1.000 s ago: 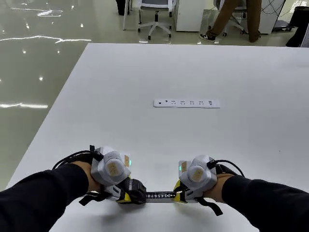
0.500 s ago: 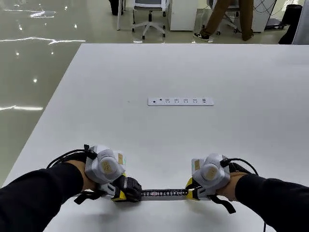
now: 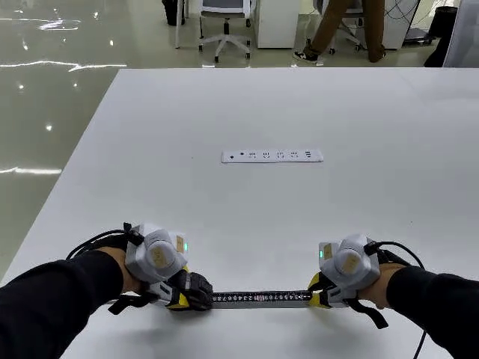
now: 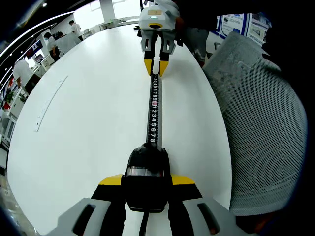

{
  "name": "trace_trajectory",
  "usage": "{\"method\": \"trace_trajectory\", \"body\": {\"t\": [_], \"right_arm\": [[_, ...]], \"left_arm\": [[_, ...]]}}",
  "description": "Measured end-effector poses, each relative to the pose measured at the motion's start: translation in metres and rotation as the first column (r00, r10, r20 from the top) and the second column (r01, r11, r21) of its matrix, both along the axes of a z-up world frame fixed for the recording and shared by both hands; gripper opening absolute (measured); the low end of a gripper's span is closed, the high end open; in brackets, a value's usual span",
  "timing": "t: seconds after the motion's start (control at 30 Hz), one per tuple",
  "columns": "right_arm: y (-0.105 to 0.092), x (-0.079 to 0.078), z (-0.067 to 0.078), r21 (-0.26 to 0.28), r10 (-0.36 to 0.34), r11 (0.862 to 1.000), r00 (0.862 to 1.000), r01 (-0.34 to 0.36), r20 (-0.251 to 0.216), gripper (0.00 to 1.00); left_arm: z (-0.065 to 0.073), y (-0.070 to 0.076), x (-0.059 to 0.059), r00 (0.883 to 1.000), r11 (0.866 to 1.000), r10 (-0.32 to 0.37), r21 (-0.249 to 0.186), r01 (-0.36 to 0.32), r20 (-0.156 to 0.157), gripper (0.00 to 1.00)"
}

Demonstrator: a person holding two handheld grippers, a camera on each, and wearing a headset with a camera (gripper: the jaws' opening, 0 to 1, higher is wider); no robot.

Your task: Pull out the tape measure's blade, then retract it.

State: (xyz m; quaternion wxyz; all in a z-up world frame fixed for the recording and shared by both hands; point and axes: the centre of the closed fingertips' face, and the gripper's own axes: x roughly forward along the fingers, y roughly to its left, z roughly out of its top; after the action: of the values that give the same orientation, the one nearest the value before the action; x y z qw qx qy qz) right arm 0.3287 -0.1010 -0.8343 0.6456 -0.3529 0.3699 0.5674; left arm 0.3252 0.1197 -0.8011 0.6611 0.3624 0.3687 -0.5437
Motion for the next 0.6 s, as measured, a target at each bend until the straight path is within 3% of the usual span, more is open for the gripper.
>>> {"method": "trace_trajectory", "body": {"t": [0.5,0.6], "right_arm": [[-0.05,0.001,0.005,-0.046,-0.02,0.999,1.0,0.021,0.011,0.08],[-0.052,-0.001,0.005,-0.04,-0.025,0.999,1.0,0.025,0.012,0.08]], "left_arm": [[0.0,-0.001,0.001,1.0,1.0,0.011,-0.004,-0.011,-0.002,0.29],[-0.001,-0.001,0.001,1.0,1.0,0.008,-0.002,-0.008,-0.002,0.29]]}}
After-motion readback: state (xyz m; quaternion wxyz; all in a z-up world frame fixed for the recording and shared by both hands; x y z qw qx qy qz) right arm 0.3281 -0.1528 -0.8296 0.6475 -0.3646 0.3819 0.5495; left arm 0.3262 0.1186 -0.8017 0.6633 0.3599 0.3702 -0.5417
